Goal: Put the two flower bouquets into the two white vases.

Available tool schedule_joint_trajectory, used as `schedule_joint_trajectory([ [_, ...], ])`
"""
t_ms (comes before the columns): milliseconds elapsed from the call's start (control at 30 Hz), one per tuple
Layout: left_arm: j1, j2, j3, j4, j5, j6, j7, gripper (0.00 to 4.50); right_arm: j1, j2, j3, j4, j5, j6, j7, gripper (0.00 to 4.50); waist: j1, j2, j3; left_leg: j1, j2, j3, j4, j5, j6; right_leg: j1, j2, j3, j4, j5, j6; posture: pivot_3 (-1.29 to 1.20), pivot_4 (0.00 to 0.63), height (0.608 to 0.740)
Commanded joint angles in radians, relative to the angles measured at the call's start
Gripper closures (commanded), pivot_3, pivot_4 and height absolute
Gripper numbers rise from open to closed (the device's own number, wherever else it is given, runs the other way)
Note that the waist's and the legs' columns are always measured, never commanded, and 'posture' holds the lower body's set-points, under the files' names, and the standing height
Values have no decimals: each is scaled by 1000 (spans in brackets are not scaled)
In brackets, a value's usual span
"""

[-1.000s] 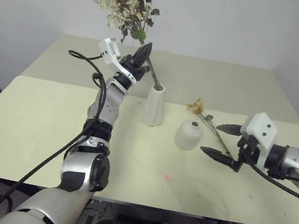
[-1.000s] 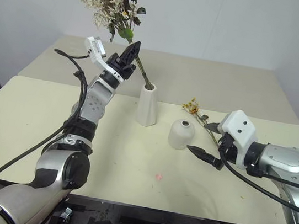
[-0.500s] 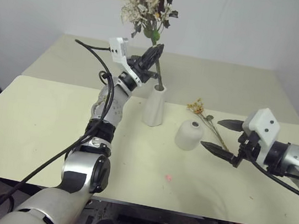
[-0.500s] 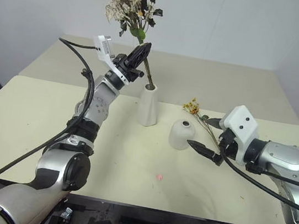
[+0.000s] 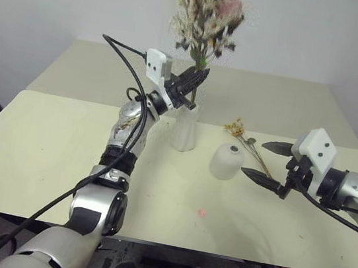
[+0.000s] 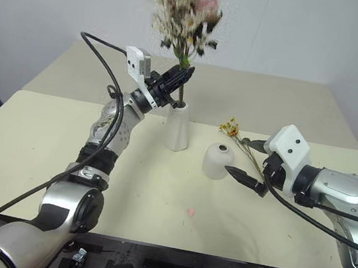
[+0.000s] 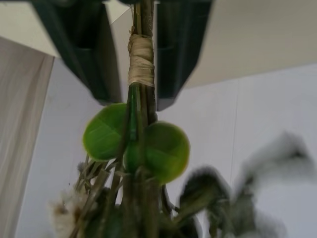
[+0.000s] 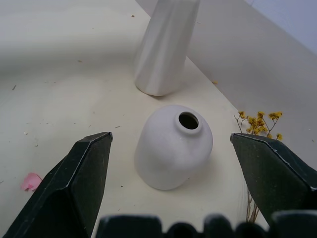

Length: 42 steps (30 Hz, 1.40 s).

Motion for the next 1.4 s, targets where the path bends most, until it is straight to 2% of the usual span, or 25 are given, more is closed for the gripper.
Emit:
schedule_joint_trajectory([
  [33,1,10,-14,-59,15,-22,7,2081,-10,0,-26,-15,0,-27,-6,0,0,0,0,0,0,0,0,0,0,0,0,0,0,0,0,0,150,740],
  [200,39,49,-29,-149,4,55,-8,461,7,-2,-40,-25,3,-24,-8,0,-2,0,0,0,0,0,0,0,0,0,0,0,0,0,0,0,150,740],
  [267,72,68,-32,-201,-23,69,-57,52,10,-2,-44,-25,5,-24,-8,0,-5,0,0,0,0,0,0,0,0,0,0,0,1,0,0,0,150,740],
  [567,141,123,-20,-349,-70,158,-82,52,-1,-1,-27,-4,-6,-40,-2,0,-4,0,0,0,0,0,0,0,0,0,0,0,1,0,0,0,150,740],
  [667,183,173,9,-452,-129,241,-85,52,3,-2,-32,-5,-6,-38,-6,0,-8,0,0,0,1,0,0,0,0,0,0,0,1,0,0,0,150,740],
  [833,281,383,2,-683,-171,395,-163,52,8,-39,-60,16,12,12,8,0,-20,0,0,1,3,0,0,0,0,-1,3,2,2,0,0,0,150,740],
  [900,330,481,-2,-765,-174,417,-214,52,-22,-70,-32,59,0,55,7,0,-19,1,0,2,3,0,0,0,0,-1,3,3,2,0,0,0,150,740],
  [1133,516,714,67,-978,-275,565,-298,52,-326,-59,246,402,-152,117,31,0,-23,1,0,10,4,3,-1,0,0,5,4,4,0,-1,-1,0,150,740],
  [1233,582,764,89,-1028,-298,590,-312,52,-491,14,360,614,-238,104,43,0,-28,1,0,13,5,3,-3,0,0,8,4,4,0,-1,-2,0,150,740],
  [1400,715,875,95,-1112,-248,566,-367,52,-735,168,513,1055,-403,15,74,0,-43,1,0,14,5,3,-6,0,0,8,5,5,-1,-1,-3,0,150,740],
])
